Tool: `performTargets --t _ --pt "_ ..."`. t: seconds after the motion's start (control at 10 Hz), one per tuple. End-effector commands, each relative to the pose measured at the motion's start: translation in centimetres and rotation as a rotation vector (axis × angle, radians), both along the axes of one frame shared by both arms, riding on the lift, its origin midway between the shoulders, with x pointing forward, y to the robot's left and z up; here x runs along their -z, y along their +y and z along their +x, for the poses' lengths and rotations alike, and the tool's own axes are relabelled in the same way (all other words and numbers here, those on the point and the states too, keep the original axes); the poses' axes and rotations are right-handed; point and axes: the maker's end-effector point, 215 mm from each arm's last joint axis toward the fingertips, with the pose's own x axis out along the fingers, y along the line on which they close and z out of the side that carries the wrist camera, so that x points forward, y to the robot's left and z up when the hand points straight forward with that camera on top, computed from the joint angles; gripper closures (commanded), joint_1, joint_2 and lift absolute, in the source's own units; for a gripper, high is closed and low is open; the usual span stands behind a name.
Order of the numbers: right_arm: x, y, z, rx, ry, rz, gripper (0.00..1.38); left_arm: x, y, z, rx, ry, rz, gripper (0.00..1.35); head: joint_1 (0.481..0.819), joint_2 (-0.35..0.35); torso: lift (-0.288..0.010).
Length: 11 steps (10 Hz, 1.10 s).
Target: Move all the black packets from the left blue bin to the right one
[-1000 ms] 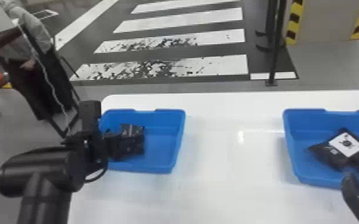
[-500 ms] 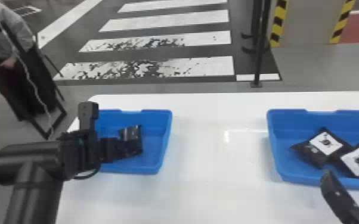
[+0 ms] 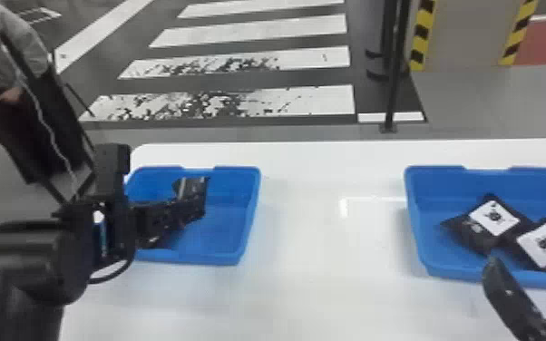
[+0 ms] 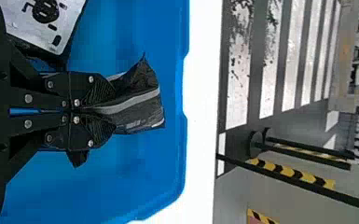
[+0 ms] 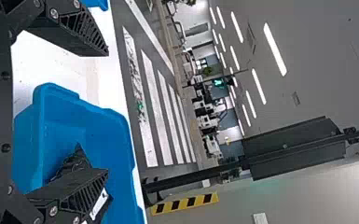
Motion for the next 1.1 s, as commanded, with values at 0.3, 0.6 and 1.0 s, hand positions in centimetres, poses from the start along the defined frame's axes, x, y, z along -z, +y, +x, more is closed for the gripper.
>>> performTargets --t 0.3,0.6,1.0 --pt "-2.9 2.8 0.6 -0.067 -0.058 0.093 0.15 -6.5 -13.3 -2.8 0.278 -0.224 -0.216 1.13 0.695 0.151 -0.185" --pt "-5.0 5.1 1.1 -0.127 -0.101 0.169 0.15 -7.7 -22.6 -5.3 0.457 -0.237 -0.363 1.13 0.695 0.015 -0.185" --pt "-6.5 7.8 1.8 -0.197 -0.135 0.237 0.15 -10.0 -31.6 -8.1 0.657 -0.238 -0.474 1.13 0.695 -0.085 -0.185"
